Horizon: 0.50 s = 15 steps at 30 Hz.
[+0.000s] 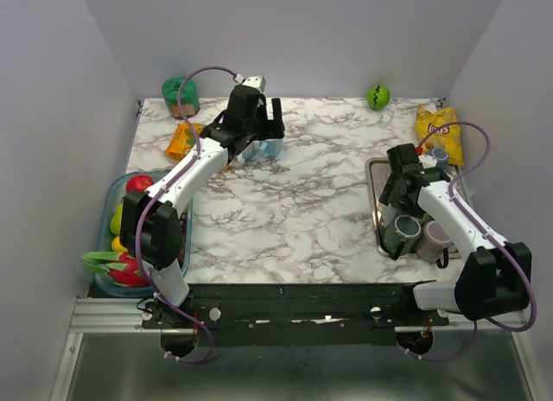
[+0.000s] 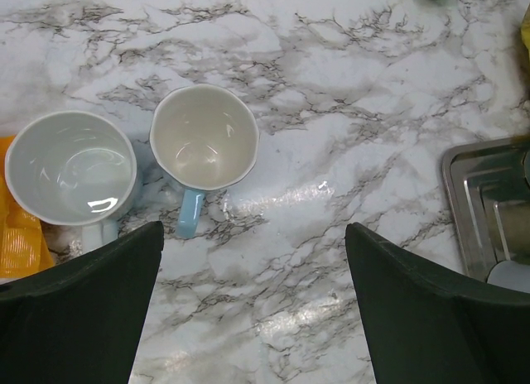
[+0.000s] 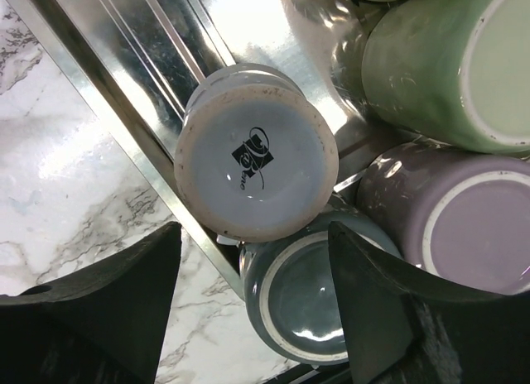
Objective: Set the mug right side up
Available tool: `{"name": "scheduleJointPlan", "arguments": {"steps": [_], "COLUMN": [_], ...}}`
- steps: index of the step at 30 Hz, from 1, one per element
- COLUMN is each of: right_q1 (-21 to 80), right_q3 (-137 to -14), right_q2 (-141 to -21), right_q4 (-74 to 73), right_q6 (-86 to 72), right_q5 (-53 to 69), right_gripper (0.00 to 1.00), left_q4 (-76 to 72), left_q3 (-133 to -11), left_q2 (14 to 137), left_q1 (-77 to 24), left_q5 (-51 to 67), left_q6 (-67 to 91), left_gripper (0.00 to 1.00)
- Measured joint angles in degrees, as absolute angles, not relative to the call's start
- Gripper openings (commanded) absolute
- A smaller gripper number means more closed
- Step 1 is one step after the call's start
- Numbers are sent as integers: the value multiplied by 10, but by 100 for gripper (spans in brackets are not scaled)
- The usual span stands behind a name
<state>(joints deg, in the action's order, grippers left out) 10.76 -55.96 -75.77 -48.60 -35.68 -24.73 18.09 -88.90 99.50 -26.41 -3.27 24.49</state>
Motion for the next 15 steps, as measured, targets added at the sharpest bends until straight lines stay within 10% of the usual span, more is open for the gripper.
{"name": "scheduleJointPlan", "arguments": {"steps": [15], "right_q1": [108], "right_q3": [-572], "right_q2": [-785], "right_q4": [-456], "right_q6": [-333], "right_q5": [-263], "right_gripper": [71], "left_q4": [181], "left_q3": [-889], "left_q2": [995], "left_q1": [-259], "left_q5": [-28], "left_q6": [247], "left_gripper": [99]}}
